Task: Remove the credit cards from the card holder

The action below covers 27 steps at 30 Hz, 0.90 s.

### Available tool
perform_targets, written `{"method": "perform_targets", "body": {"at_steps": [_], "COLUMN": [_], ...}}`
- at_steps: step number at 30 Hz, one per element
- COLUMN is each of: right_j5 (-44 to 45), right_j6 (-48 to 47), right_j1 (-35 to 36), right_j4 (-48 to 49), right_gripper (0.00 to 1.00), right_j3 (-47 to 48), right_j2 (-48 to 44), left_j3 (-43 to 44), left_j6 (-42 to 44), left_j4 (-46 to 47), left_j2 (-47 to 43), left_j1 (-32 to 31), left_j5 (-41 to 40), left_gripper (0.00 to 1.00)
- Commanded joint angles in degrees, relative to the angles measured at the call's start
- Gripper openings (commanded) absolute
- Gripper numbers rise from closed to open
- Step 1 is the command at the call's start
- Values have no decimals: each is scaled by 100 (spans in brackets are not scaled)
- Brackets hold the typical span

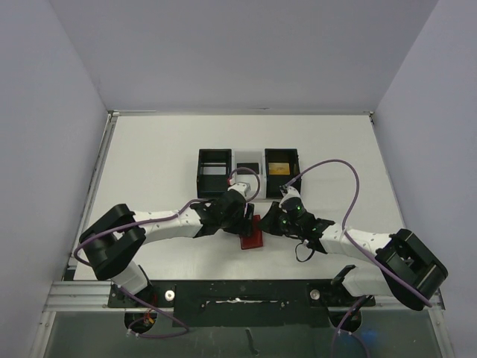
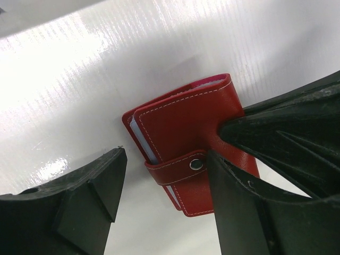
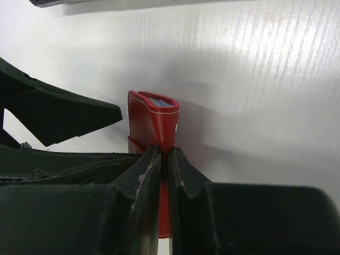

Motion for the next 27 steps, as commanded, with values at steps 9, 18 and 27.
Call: {"method": "perform_targets", "body": {"at_steps": [9,18,27], "right_j5": [87,248,332], "right_j6": [18,39,61], "right_j1": [14,-122,-186], "right_j4": [211,-97,-262], "right_gripper": [0,0,0], "right_j3": [224,185,127], "right_j2": [-265,-417,-478], "left_j3": [361,7,-67], "left_j6": [276,293,-2], "left_j4": [-383,-697,-989], "left_j2": [174,-74,-86], "left_j1": [-153,-153,-153], "left_j5": [-516,-1162,-1659], "left_gripper": [52,30,23]}}
